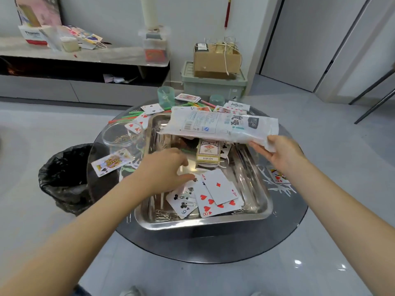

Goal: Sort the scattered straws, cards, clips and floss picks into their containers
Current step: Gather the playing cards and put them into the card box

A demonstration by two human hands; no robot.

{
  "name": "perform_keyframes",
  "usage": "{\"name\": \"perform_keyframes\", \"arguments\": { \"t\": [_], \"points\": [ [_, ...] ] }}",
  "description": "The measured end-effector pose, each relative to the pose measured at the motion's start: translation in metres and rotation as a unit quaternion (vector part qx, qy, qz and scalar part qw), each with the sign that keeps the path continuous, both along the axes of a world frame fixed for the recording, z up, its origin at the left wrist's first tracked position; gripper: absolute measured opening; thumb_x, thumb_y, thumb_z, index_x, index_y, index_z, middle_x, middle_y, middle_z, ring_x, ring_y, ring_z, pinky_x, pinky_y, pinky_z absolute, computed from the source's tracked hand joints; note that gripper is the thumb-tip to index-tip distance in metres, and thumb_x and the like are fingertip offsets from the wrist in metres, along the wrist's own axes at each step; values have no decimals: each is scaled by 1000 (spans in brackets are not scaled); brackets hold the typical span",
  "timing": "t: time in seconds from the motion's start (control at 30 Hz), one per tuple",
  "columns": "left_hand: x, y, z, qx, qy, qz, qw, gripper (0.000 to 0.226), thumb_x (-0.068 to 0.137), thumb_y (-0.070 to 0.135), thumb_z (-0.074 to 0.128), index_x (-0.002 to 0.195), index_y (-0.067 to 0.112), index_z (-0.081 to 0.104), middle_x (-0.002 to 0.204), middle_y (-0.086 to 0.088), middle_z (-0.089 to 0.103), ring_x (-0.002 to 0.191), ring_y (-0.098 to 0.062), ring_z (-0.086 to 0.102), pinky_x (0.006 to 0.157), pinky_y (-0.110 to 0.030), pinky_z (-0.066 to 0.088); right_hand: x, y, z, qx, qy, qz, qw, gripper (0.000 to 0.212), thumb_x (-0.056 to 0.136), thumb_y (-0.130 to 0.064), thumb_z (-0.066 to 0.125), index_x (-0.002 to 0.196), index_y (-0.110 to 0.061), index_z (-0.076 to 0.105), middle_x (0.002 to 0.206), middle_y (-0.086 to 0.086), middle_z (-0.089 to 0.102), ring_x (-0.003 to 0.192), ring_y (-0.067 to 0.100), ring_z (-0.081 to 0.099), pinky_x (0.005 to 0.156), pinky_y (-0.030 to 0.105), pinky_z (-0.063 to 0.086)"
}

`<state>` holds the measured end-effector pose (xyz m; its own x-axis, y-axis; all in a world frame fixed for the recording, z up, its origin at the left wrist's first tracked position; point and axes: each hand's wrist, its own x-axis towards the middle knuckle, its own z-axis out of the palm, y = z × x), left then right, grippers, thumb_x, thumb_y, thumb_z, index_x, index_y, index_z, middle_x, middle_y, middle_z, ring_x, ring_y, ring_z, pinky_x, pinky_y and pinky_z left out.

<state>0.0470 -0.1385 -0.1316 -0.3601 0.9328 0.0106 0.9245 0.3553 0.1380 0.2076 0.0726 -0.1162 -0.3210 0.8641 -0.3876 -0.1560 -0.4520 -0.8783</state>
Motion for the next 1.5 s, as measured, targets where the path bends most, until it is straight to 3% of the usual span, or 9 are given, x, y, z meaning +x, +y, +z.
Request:
{"name": "perform_keyframes", "arguments": {
  "t": [0.13,0.3,0.37,0.47,0.67,0.93,1.13,1.37,1.5],
  "points": [
    [9,9,-16,-56,-37,-13,998,72,76,70,57,132,26,49,120,6,49,108,-13,51,85,-30,47,10,-1,-9,80,-132,19,988,7,91,-6,56,85,-7,55,116,14,61,77,24,68,61,30,60],
    [8,16,-17,-94,-75,-34,992,76,68,69,67,124,21,51,112,4,46,103,-14,48,91,-36,47,37,-9,-14,281,-385,31,879,41,87,-29,60,112,3,59,121,14,61,105,30,61,90,40,49],
    [7,18,-16,-99,-109,-36,988,67,67,63,71,115,21,51,106,6,44,96,-14,49,89,-35,48,44,-24,-10,402,-397,21,825,32,86,-26,61,116,-13,60,116,4,61,104,21,59,87,30,47],
    [3,17,-17,-94,-142,-27,985,53,67,58,75,94,22,48,98,6,49,83,-12,49,75,-27,46,36,-55,-7,469,-312,131,816,15,85,-15,65,99,-20,62,90,-5,64,81,9,60,70,12,49],
    [1,3,-17,-53,-149,-10,987,47,69,56,75,81,23,43,81,5,53,67,-10,44,56,-24,33,0,-98,-23,484,-440,397,643,49,72,-54,73,107,-25,54,105,-4,58,88,13,46,65,26,36],
    [-1,-7,-23,-53,-240,10,969,57,69,39,81,113,22,50,102,5,56,90,-14,56,79,-29,51,-6,-84,-22,367,-345,382,775,24,79,-21,74,96,-19,58,105,-2,66,89,13,65,70,27,56],
    [-4,-13,-21,-50,-234,5,971,60,72,32,79,125,22,53,99,8,53,91,-10,55,81,-23,46,12,-60,-14,316,-283,296,856,17,84,-10,70,95,-18,60,89,-4,68,74,2,64,51,11,46],
    [14,-7,-10,-83,-68,-12,994,68,73,62,68,123,18,53,115,1,53,101,-17,53,90,-34,48,18,-56,-19,262,-280,263,885,17,84,-9,69,95,-17,59,102,2,65,94,19,64,83,35,54],
    [26,9,-12,-143,-43,-10,989,69,69,63,71,111,13,47,90,4,47,86,-17,49,73,-29,44,18,-60,-16,299,-291,247,874,18,86,-14,67,102,-17,57,98,-4,63,90,15,61,60,22,46]
  ]
}}
